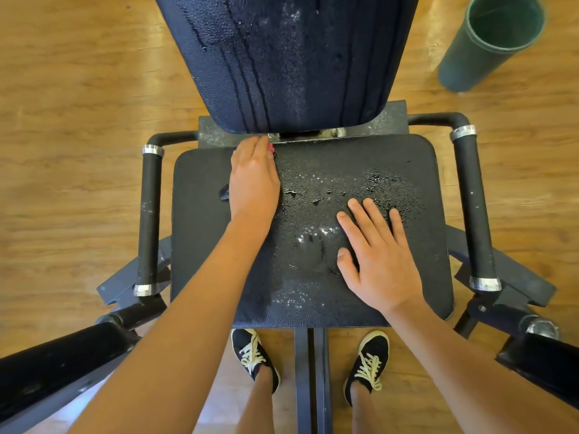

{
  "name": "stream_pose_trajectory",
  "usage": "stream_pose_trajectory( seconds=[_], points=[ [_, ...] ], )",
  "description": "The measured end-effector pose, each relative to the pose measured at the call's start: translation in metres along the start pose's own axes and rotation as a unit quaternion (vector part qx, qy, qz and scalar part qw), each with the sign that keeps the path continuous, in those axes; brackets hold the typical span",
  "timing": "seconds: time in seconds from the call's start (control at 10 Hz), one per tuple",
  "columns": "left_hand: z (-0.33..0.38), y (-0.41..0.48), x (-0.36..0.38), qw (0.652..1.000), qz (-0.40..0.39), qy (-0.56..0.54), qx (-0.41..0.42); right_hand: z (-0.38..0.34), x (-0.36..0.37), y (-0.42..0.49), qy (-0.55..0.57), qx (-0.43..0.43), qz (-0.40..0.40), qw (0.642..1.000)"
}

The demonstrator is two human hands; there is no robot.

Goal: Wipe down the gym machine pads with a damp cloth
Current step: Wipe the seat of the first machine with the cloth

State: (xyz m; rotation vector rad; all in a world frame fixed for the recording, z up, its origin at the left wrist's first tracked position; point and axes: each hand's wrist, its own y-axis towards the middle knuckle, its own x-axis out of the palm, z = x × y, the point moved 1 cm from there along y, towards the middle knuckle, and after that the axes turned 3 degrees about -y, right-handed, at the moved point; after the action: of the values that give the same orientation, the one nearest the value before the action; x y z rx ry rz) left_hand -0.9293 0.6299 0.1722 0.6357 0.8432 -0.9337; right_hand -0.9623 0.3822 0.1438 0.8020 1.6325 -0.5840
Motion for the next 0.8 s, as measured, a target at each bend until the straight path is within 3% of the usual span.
stream_pose_trajectory(
  seconds=[0.2,0.4,0.6,0.8],
  points=[
    [-0.011,-0.017,-0.008,0.999,-0.025,0.014,0.044,0.001,0.000,0.001,-0.005,-0.001,-0.003,1.000],
    [-0.016,-0.046,-0.014,0.997,-0.066,0.038,0.012,0.000,0.000,0.001,-0.009,-0.001,-0.004,1.000],
    [-0.008,-0.029,-0.009,0.998,-0.034,0.034,-0.031,0.000,0.001,0.001,-0.012,-0.001,-0.004,1.000],
    [-0.007,-0.017,-0.003,0.997,-0.052,0.045,-0.029,0.001,0.001,0.001,-0.016,0.000,-0.010,1.000]
  ],
)
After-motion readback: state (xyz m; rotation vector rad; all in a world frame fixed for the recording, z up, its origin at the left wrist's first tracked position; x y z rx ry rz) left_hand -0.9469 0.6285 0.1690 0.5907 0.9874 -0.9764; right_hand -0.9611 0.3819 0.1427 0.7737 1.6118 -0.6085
